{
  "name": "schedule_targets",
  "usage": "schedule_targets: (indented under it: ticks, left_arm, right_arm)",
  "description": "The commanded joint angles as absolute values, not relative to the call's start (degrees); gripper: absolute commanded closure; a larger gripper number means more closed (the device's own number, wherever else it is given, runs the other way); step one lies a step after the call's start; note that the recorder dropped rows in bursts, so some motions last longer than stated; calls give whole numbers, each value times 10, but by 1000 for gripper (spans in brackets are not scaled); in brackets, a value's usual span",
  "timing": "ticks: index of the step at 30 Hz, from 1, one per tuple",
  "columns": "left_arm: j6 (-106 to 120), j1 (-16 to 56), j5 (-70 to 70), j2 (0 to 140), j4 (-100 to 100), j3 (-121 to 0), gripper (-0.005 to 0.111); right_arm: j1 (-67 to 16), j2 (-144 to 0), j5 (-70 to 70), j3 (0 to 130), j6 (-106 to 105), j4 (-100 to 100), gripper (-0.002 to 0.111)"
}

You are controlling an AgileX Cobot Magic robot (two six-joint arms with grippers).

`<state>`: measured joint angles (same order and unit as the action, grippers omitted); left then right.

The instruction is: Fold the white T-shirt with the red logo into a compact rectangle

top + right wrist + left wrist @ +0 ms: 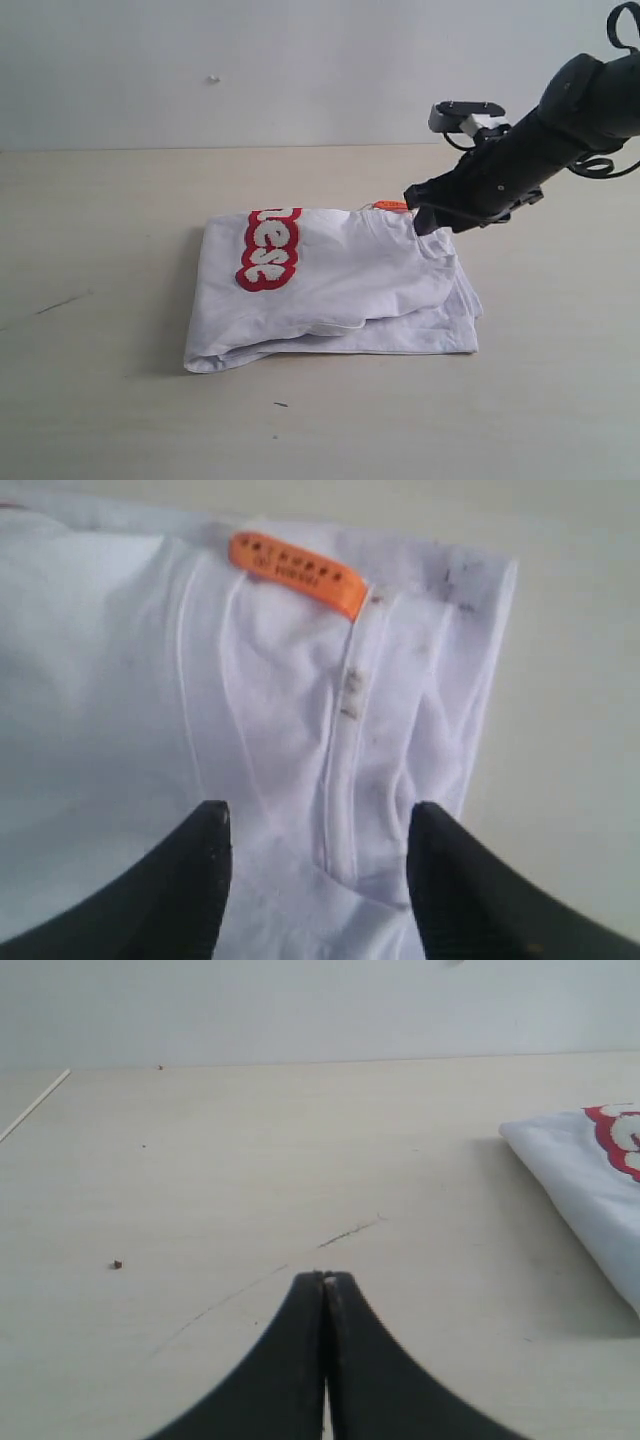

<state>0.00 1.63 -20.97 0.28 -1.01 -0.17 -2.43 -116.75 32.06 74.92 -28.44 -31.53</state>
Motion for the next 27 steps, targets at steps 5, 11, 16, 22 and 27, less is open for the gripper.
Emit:
schedule_targets:
  ticks: [5,11,16,22,27]
  left_arm:
    - [0,16,-204,0,-6,0,107]
    - [0,16,-204,0,-6,0,107]
    - [0,16,-204,0,-6,0,107]
    - [0,16,-204,0,-6,0,107]
    - [0,16,-204,0,-6,0,107]
  right_arm:
    - [-23,-1213,326,755,-283,-313,55]
    - [-23,-1192,345,779,-279,-309,55]
    - [-23,-1187,392,779,-254,-304,55]
    - [-23,-1187,407,779,-126,-149,55]
    - [-24,-1188,426,779,-144,-196,55]
